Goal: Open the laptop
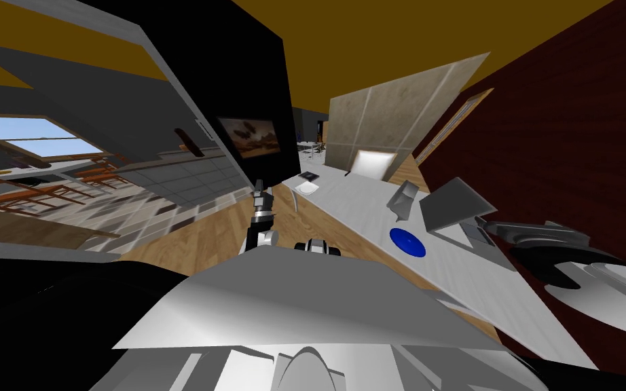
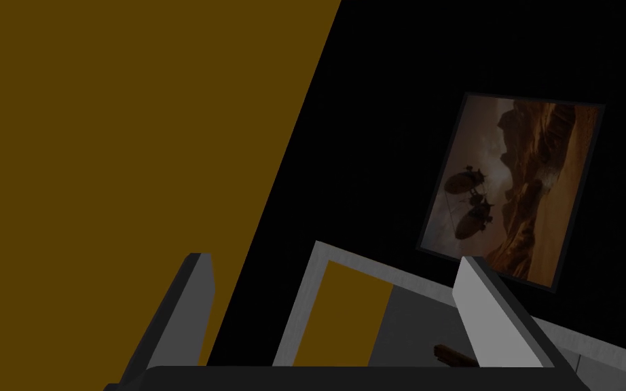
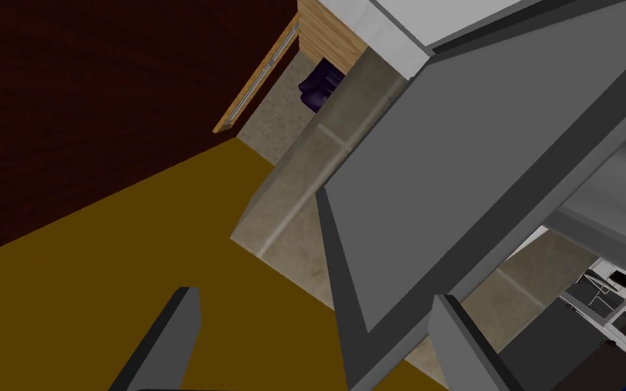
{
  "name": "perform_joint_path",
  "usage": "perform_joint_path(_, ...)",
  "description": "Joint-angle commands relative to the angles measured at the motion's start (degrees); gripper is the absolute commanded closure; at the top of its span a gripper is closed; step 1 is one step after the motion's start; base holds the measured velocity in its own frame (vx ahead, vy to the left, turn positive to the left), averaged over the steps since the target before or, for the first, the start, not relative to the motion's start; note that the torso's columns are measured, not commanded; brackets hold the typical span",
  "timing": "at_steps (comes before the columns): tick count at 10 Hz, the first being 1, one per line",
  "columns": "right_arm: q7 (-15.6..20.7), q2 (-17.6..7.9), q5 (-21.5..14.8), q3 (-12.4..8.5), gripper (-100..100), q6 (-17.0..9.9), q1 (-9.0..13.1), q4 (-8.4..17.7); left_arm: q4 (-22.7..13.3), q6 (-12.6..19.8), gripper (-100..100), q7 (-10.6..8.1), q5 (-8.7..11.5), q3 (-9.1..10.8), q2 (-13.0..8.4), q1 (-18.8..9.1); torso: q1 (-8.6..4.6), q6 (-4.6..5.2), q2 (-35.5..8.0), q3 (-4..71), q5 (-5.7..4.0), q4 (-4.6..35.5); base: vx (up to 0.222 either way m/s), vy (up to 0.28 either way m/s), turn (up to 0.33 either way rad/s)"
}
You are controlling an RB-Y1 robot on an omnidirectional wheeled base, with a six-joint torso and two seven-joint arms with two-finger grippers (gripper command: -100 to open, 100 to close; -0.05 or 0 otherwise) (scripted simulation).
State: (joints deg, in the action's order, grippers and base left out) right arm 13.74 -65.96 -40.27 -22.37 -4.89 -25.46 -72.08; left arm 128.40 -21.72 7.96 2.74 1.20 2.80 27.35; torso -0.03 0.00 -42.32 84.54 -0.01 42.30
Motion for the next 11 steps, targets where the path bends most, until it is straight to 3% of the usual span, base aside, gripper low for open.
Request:
perform_joint_path(1,1.99,-0.34,-2.52,0.44,-100,-2.13,-0.48,-0.33,0.00,0.00,0,0.00,0.00,0.00,0.00,0.00,-0.01,0.00,0.01,0.01,0.00,0.00,0.027,0.032,0.025)
perform_joint_path(10,9.18,-1.98,-11.80,2.23,-100,-10.03,-2.55,-1.75,0.00,0.00,0,0.00,0.00,0.00,0.00,0.00,0.01,-0.03,0.04,0.03,0.02,-0.01,0.027,0.039,0.028)
perform_joint_path(11,8.61,-1.88,-11.10,2.15,-100,-9.45,-2.42,-1.65,0.00,0.00,0,0.00,0.00,0.00,0.00,0.00,0.03,-0.02,0.04,0.03,0.01,-0.01,0.011,0.018,0.007)
